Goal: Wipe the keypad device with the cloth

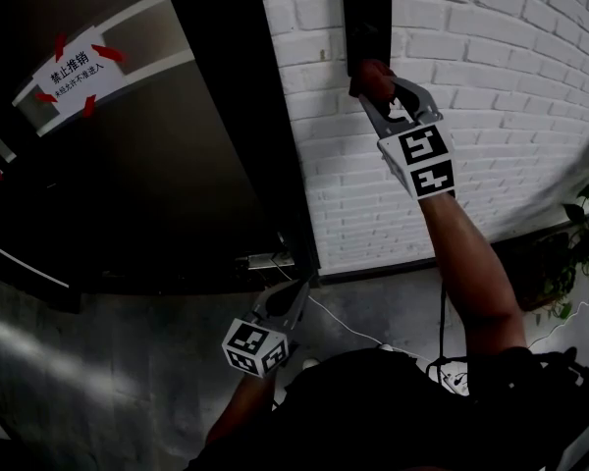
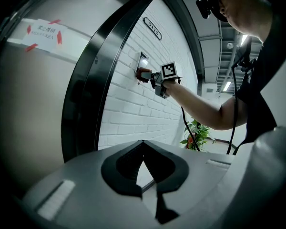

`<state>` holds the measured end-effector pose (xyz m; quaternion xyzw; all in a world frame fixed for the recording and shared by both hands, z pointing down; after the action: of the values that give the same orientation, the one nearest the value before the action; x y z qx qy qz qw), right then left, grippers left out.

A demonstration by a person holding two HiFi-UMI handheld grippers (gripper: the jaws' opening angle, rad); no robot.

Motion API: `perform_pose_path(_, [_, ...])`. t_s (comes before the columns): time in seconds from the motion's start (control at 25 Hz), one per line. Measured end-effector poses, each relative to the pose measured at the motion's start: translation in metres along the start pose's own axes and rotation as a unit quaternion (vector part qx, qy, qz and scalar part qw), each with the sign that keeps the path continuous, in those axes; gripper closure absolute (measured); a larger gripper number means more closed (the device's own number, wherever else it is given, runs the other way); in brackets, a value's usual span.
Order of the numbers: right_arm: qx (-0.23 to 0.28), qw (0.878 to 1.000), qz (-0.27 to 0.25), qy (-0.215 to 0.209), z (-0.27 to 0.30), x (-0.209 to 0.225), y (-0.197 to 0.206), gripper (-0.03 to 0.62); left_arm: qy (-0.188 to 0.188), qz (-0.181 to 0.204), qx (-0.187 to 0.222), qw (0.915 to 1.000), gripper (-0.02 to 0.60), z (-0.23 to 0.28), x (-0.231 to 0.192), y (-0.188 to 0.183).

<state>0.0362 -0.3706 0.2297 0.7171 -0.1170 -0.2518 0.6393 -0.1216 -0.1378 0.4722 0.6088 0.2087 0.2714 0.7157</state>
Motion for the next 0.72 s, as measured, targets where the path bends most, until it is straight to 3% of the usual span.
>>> perform_pose_path(0.72, [-0.060,0.998,0.028,0.005,0.002,-0.004,0.034,0.450,0.009,0.004,0.004,0.9999,0.565,-0.018,-0.003,0.001])
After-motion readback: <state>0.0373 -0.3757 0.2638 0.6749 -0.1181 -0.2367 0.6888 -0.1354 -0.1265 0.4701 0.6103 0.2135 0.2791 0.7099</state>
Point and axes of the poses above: the fingertips, and each gripper's own axes: z forward along the fingers, x to its right, y out of its underside, the point moved 4 cm from there along -z, backward along the fingers, and after that the axes turned 15 degrees about z, right-handed, at the moved point
